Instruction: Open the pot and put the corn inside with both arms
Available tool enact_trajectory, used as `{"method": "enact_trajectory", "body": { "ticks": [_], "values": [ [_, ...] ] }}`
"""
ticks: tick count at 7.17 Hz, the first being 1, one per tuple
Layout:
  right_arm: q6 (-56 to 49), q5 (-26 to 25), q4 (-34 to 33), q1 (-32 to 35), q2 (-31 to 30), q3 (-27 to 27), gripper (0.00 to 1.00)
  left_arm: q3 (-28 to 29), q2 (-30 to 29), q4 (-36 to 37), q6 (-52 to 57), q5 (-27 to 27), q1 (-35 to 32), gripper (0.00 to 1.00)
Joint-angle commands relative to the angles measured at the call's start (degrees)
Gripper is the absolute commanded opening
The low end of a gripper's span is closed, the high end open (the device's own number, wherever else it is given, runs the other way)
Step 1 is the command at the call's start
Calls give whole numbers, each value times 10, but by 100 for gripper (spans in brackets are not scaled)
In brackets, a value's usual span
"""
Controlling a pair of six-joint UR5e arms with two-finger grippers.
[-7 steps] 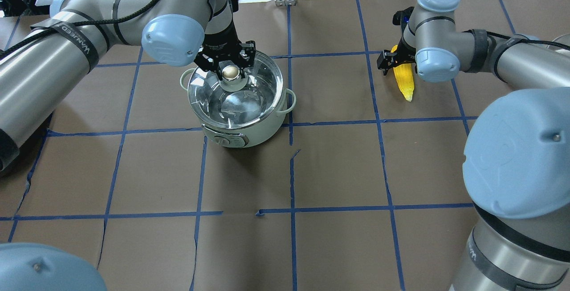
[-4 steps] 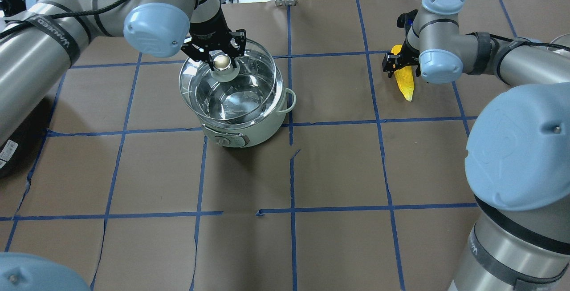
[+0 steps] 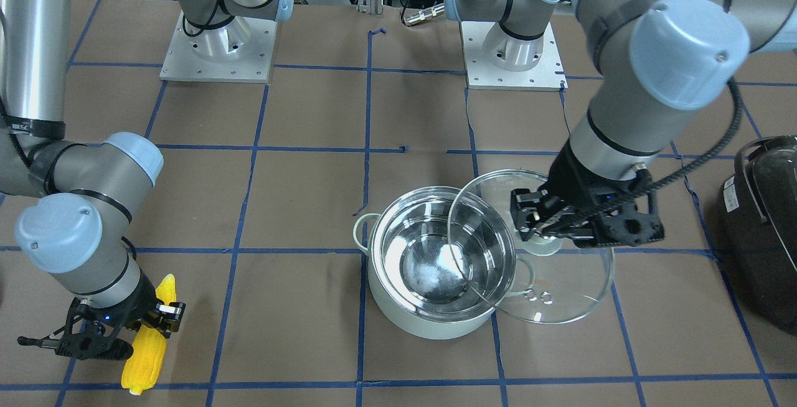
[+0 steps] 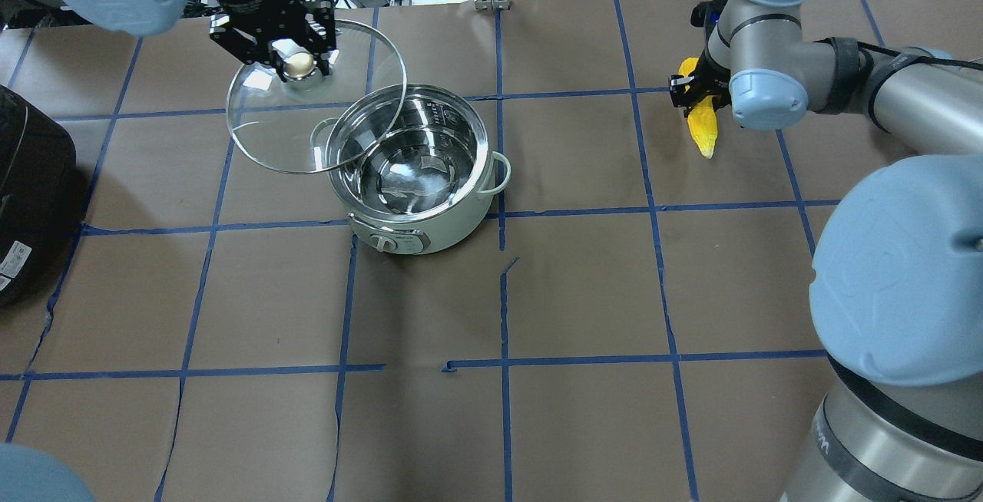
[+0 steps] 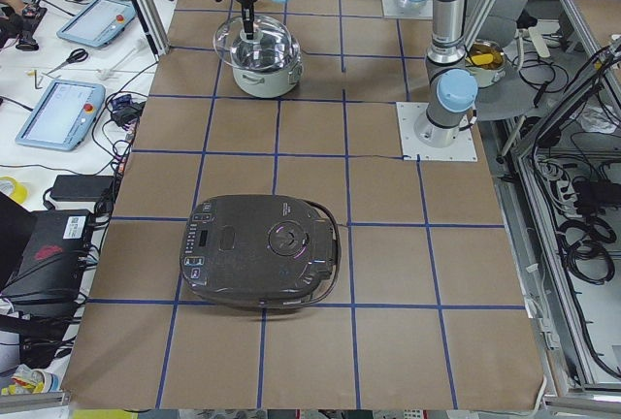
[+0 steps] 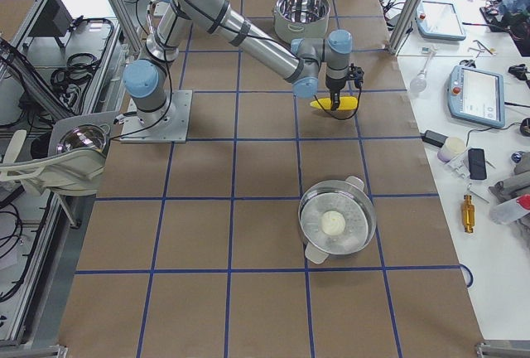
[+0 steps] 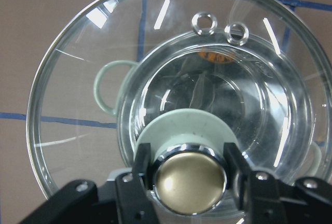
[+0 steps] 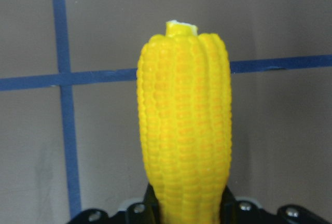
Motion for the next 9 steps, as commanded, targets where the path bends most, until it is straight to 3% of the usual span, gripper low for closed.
{"method": "enact_trajectory", "body": {
  "ticks": [1,2,3,6,9],
  "values": [
    [83,-2,108,63,-51,-65,0,-25,-3,6,106,1,95,2],
    [150,-2,163,126,-54,-120,0,-64,-10,12,176,0,132,2],
    [243,-10,222,197,-48,-168,0,-107,-12,81,218,0,179,2],
    [288,-36,226,324,14,-247,0,-195,-17,170,298,1,208,2],
    [305,-30,221,373,54,-262,2,-223,-19,211,298,4,213,2]
  ]
}}
